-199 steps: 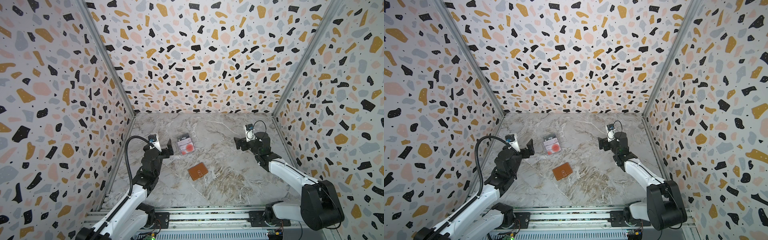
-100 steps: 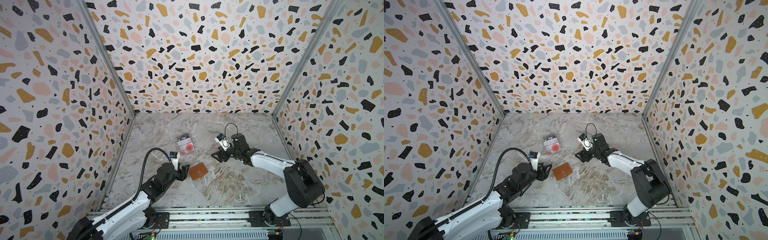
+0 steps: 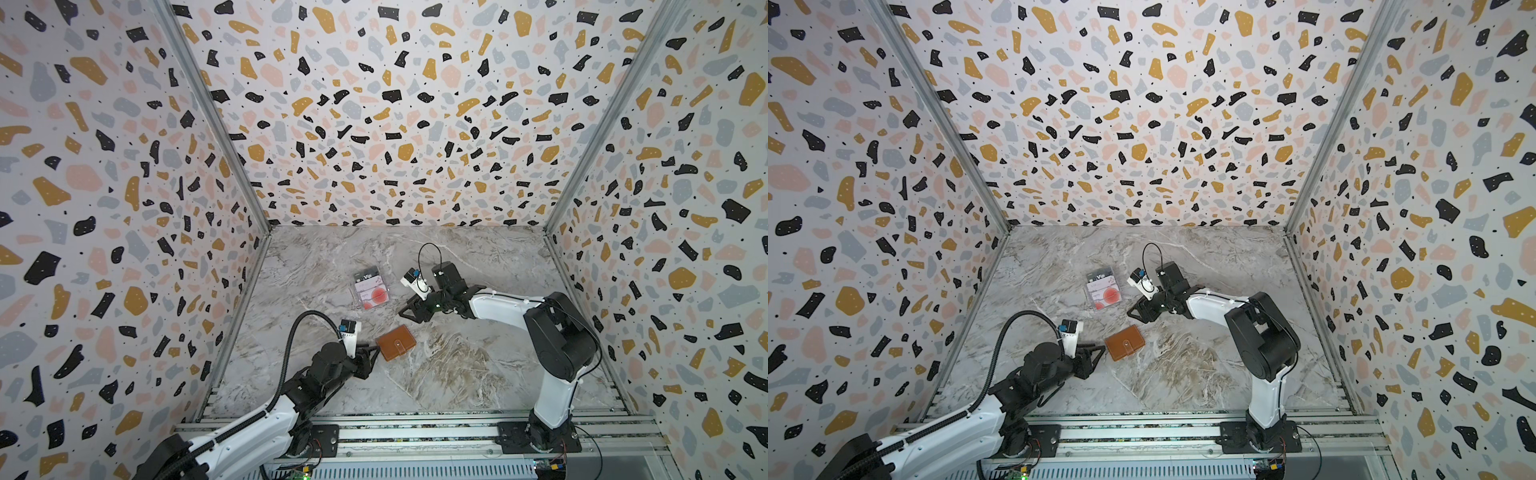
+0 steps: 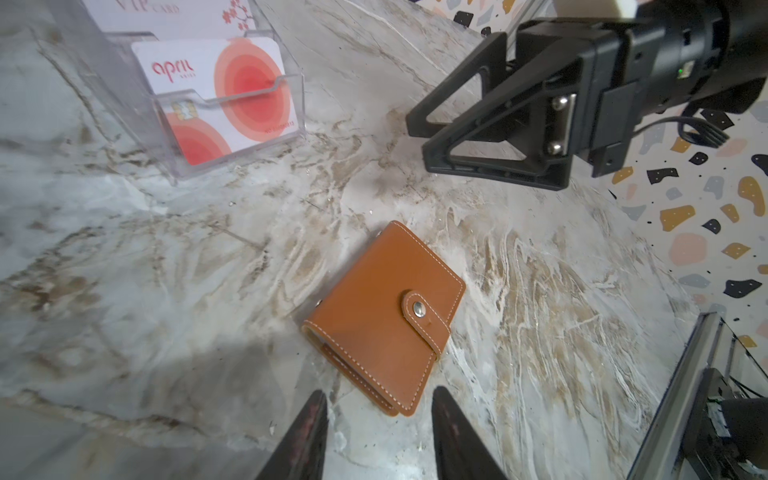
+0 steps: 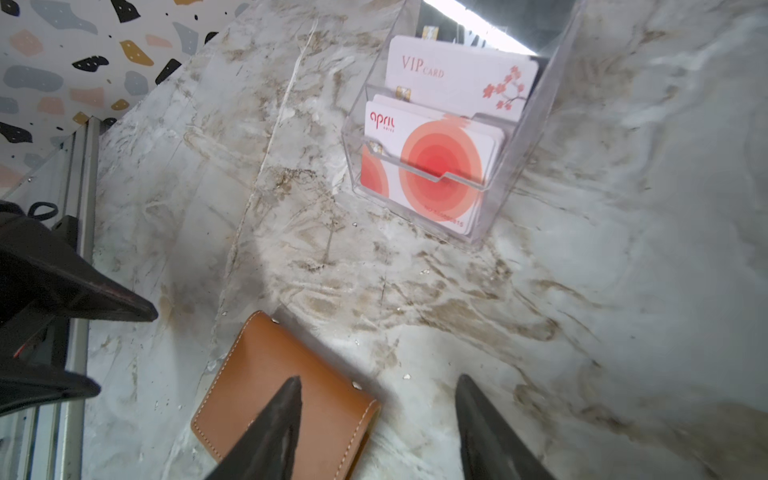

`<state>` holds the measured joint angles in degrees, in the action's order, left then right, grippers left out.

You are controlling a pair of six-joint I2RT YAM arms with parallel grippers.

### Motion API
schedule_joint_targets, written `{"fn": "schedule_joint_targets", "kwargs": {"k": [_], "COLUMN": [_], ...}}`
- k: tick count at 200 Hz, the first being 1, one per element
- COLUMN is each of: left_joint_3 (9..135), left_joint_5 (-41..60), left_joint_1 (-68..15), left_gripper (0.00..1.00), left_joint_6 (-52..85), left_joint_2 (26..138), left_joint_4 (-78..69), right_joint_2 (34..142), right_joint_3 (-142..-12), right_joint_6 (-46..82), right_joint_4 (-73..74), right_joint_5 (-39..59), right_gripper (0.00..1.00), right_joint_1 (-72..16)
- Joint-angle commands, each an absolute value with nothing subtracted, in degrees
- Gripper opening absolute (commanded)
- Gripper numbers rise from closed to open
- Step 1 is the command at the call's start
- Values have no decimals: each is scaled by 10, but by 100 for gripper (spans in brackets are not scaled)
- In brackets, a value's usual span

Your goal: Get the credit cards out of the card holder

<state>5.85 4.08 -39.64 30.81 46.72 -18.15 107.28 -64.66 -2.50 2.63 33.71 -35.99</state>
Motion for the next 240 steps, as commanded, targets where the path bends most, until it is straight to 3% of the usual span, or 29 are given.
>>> {"fn": "schedule_joint_targets", "kwargs": {"k": [1, 44, 108, 146, 203, 240], "left_joint_3": [70, 120, 156, 192, 206, 210], "left_joint_5": [68, 13, 62, -27, -162, -182], "left_joint_1": [-408, -450, -502, -520, -521, -519], "left_gripper": [43, 33, 33, 22, 19, 19], "left_joint_6": [290, 250, 215, 221, 278, 283], "left_joint_2": [496, 581, 673, 725, 746, 751], "left_joint_4": [-193, -148, -170, -122, -97, -114], "right_joint_2": [1085, 1120, 1146, 1149, 1119, 1080], "right_joint_3": [-677, -701, -721, -718, -673, -618], "right_joint_6": [-47, -57, -71, -79, -72, -46], "right_joint_4": [-23, -47, -71, -100, -128, -114], "right_joint_5": [347, 340, 359, 357, 353, 364], "right_gripper": [57, 52, 39, 34, 29, 29], "right_joint_1": [-369, -382, -392, -394, -394, -398]}}
